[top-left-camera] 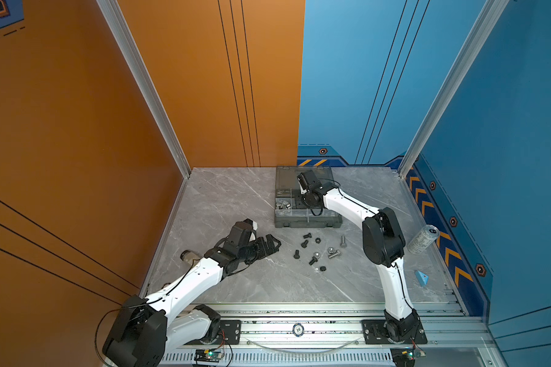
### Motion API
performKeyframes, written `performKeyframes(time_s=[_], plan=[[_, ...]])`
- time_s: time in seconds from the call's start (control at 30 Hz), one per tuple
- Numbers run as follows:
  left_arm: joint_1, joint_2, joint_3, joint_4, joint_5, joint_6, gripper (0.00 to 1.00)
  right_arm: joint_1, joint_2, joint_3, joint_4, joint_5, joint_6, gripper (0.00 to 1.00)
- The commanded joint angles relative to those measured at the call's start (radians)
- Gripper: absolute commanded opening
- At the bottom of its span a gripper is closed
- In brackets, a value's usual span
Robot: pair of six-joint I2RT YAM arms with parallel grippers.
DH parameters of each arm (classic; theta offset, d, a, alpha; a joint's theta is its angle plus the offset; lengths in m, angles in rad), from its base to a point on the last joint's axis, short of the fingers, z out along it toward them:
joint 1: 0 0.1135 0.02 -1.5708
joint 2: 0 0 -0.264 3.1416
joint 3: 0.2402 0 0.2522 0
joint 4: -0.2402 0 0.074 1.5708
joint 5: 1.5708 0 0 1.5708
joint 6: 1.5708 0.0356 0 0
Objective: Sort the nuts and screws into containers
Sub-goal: 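Carry the hex nut with the right gripper into the compartment and release, then move the open right gripper back over the pile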
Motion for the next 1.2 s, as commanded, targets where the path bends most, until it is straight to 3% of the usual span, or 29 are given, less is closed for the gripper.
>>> performKeyframes(time_s=[0.0,0.67,0.97,1.17], plan=[[0.012,0.005,-0.008,0.006,0.023,-0.007,0.98,-0.009,-0.051,-0.003,-0.042,-0.009,-0.012,0.43],[0.008,-0.007,-0.009,0.004,0.027,-0.015,0.98,0.020,-0.494,-0.489,-0.117,-0.001,0.086,0.45],[-0.004,-0.007,-0.013,0.006,0.027,-0.021,0.98,0.031,-0.550,-0.698,-0.038,-0.018,0.137,0.45],[-0.008,-0.008,-0.017,0.009,0.022,-0.027,0.98,0.041,-0.532,-0.745,-0.007,-0.018,0.148,0.44]])
